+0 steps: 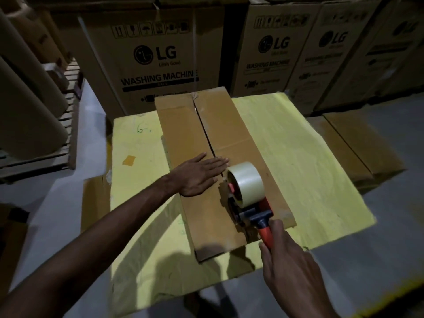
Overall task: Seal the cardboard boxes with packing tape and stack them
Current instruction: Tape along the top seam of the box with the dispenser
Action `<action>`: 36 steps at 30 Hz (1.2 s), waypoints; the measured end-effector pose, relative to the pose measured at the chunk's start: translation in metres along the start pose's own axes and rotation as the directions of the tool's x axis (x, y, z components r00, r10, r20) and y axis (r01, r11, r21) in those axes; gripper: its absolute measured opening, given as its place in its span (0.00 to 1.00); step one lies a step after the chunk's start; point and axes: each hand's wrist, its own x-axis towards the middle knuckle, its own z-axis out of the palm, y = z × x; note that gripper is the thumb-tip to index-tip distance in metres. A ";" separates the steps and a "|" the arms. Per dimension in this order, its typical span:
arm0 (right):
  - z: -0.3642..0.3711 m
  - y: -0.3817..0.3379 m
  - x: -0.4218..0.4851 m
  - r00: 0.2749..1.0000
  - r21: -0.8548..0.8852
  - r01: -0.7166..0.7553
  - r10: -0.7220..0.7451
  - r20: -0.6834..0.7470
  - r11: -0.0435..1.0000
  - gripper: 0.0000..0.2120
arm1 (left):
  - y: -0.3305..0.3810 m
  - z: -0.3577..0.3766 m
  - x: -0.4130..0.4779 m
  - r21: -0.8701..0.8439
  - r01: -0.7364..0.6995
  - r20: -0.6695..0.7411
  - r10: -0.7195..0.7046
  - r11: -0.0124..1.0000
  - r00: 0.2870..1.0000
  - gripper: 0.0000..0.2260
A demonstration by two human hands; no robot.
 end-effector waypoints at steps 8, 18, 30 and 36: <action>0.005 0.011 -0.045 0.998 0.050 0.016 -0.013 -0.055 0.999 0.22 | 0.032 -0.005 -0.012 0.047 0.035 0.033 -0.036 0.998 0.999 0.31; -0.003 0.004 -0.045 0.997 0.068 0.012 -0.007 -0.071 0.998 0.18 | 0.131 0.024 -0.047 0.031 -0.042 0.039 0.041 0.999 0.998 0.58; -0.007 0.015 -0.039 0.999 0.072 0.008 -0.006 -0.039 0.997 0.17 | 0.130 0.028 -0.034 0.033 0.040 0.005 -0.040 0.999 0.999 0.53; -0.006 0.027 -0.066 1.000 0.064 0.000 0.001 -0.025 0.998 0.20 | 0.129 0.028 -0.037 0.024 0.054 -0.005 -0.054 0.998 0.999 0.53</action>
